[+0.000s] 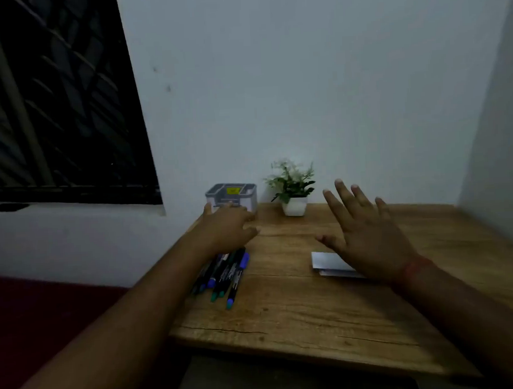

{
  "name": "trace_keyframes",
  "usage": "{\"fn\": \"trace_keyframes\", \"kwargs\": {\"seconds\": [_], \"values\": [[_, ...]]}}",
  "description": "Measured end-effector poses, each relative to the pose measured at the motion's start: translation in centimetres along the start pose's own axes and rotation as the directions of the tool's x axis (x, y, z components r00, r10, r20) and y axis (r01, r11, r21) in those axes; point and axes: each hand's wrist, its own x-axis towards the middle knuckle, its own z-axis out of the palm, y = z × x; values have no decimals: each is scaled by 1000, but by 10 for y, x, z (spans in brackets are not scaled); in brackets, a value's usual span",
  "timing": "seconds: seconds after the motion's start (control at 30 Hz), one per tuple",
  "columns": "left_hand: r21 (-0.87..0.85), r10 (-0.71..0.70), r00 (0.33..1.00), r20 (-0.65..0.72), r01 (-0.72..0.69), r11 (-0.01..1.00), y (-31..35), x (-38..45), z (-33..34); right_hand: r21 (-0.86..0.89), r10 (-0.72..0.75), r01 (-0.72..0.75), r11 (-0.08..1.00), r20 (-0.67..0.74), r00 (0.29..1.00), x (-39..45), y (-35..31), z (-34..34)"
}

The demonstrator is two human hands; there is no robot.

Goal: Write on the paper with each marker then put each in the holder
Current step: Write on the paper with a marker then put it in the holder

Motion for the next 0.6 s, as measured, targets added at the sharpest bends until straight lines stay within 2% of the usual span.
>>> {"fn": "trace_keyframes", "kwargs": {"seconds": [0.13, 0.2, 0.4, 0.5, 0.6], "values": [[80, 117, 992, -35, -114, 990, -19, -9, 8, -28, -134, 134, 991, 9, 991, -5, -9, 14], [134, 158, 987, 13, -158, 978, -17, -9, 12, -20, -191, 191, 981, 12, 982, -5, -16, 17], [463, 113, 986, 122, -157, 872, -7, 3, 24, 28, -239, 238, 971, 35, 970, -3, -20, 21], [510, 73, 988, 133, -131, 850, -2, 10, 31, 60, -230, 227, 972, 40, 972, -2, -16, 22], [459, 57, 988, 145, -118, 880, 2, 15, 38, 82, -225, 221, 972, 41, 973, -1, -13, 25]]}}
